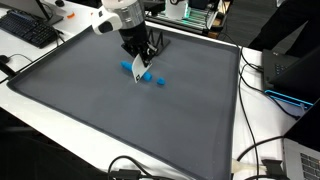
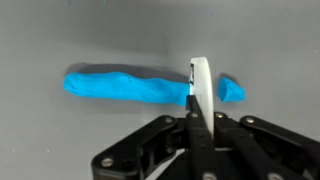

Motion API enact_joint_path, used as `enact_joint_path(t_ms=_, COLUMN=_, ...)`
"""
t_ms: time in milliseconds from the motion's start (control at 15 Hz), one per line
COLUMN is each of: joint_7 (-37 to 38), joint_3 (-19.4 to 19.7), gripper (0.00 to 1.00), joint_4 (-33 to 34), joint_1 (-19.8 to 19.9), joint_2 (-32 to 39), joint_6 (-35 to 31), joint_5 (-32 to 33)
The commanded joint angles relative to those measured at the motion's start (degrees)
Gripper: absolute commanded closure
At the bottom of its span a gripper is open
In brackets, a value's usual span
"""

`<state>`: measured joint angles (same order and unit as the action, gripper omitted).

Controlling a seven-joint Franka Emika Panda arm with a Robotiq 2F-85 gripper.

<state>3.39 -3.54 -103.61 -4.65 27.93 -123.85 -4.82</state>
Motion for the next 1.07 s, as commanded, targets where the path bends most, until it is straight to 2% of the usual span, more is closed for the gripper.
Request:
enact_joint_path(t_ms=0, joint_7=-1.27, joint_3=0.37, gripper=0.99, joint_4=-1.95, joint_1=0.41, joint_2=-0.60, joint_6=0.32, joint_5=0.98)
enact_joint_path(t_ms=1000, joint_7=-1.16, joint_3=0.26, gripper=0.99, joint_4=-3.11, joint_1=0.38, joint_2=2.33, joint_6=-2.32, joint_5=1.28)
